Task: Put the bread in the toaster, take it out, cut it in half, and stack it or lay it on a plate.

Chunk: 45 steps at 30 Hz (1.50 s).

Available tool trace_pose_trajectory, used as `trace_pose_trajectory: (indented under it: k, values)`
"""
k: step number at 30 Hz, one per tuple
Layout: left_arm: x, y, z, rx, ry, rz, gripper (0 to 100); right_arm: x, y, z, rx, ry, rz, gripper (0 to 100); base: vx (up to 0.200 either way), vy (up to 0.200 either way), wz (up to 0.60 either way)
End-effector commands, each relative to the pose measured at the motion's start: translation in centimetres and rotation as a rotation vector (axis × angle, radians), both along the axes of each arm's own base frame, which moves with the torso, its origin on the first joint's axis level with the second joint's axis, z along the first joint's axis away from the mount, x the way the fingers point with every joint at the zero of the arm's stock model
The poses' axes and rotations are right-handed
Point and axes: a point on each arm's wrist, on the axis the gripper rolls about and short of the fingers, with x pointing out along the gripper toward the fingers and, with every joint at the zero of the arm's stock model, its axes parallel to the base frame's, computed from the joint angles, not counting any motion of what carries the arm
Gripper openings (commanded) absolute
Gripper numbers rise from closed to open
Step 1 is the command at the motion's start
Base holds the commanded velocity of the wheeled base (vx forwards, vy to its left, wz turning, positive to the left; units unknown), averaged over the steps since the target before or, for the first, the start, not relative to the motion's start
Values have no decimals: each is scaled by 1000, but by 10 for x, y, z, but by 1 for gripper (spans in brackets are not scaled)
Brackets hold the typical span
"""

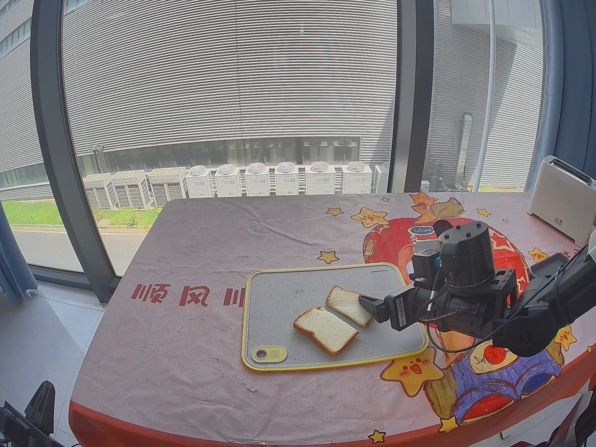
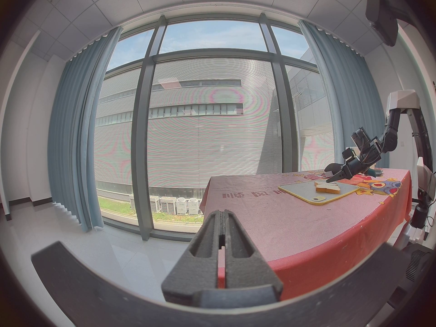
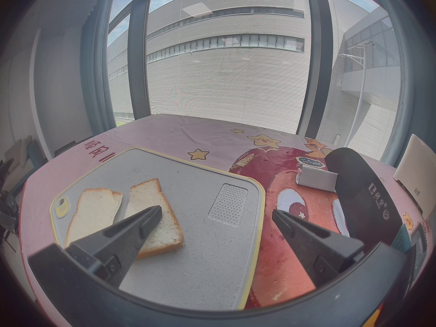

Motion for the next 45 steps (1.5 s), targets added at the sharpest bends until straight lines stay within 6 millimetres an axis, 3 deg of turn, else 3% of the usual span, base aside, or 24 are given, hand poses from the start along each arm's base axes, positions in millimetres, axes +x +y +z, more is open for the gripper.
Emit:
trace_pose_trajectory:
  k: [1, 20, 21, 45]
  values:
    - [0, 0, -5, 0, 1, 0, 0, 0, 1, -4, -8, 11, 1, 100, 0, 0, 0]
    - [0, 0, -5, 0, 1, 0, 0, 2, 2, -11, -23, 29, -1, 100, 0, 0, 0]
    - [0, 0, -5, 0, 1, 0, 0, 2, 2, -11, -23, 29, -1, 0, 0, 0, 0]
    - [0, 0, -5, -2, 1, 0, 0, 0, 1, -2, -12, -5, -17, 0, 0, 0, 0]
